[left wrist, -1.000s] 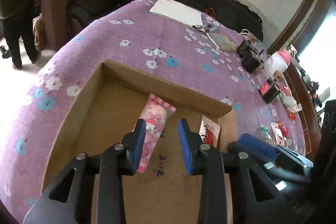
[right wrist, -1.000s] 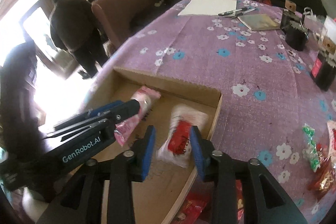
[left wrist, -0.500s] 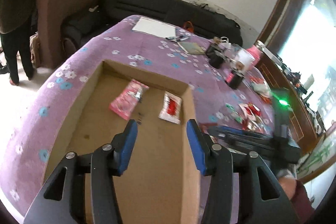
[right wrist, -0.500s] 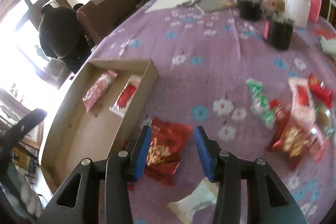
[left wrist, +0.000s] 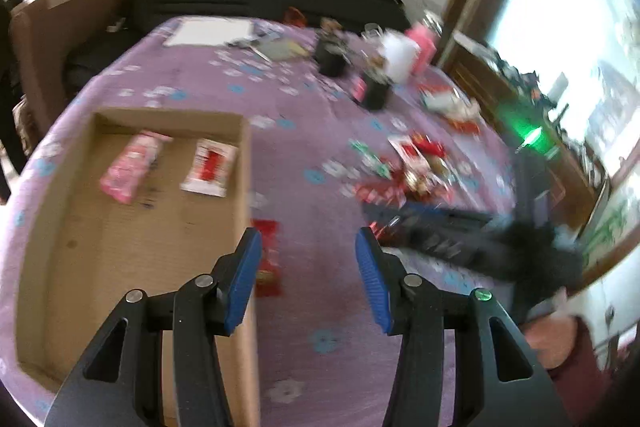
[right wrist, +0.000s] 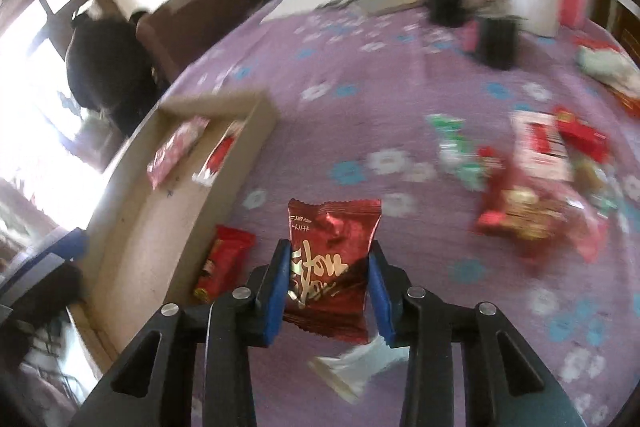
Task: Organize snacks
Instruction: 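Grasp the red foil packet with the right gripper while the left grasps the white candy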
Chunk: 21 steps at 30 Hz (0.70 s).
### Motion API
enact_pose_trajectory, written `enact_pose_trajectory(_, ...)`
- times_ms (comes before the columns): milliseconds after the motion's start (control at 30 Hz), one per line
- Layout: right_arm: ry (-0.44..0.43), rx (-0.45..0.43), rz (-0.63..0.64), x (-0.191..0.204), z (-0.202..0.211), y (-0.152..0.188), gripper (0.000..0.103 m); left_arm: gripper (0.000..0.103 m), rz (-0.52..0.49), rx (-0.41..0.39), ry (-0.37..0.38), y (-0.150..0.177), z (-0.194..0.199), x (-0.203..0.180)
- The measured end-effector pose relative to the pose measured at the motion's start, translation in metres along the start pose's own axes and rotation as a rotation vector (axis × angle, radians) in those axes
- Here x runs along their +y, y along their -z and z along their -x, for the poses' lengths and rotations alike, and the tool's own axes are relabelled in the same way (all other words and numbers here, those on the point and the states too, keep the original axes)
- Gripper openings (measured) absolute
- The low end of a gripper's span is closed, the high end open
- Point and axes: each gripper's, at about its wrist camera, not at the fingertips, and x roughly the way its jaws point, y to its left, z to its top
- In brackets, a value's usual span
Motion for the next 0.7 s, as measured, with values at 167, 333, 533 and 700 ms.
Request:
enact_pose_trajectory(167, 0.015, -0.021, -0.096, -0.055, 0.037, 0.016, 0.037, 0.047, -0.112, 0.096, 0.02, 0.011, -0.042, -0.044)
enact_pose_trajectory(333, 0.05, 0.042, -0.151, -0.101, 0.045, 0.039, 0.038, 0.047, -0.318, 0.094, -0.092, 0.024, -0.077, -0.081)
enact_pose_trajectory(533, 0.025, 0.054, -0.162, -0.119, 0.046, 0.054, 0.042, 0.053, -0.414, 0.107, -0.135, 0.028, -0.094, -0.091)
enact_pose_trajectory(700, 0.056, 0.032, -0.105, -0.108, 0.047, 0.061, 0.046, 0.022, -0.345, 0.154, -0.042, 0.026, -0.099, -0.084)
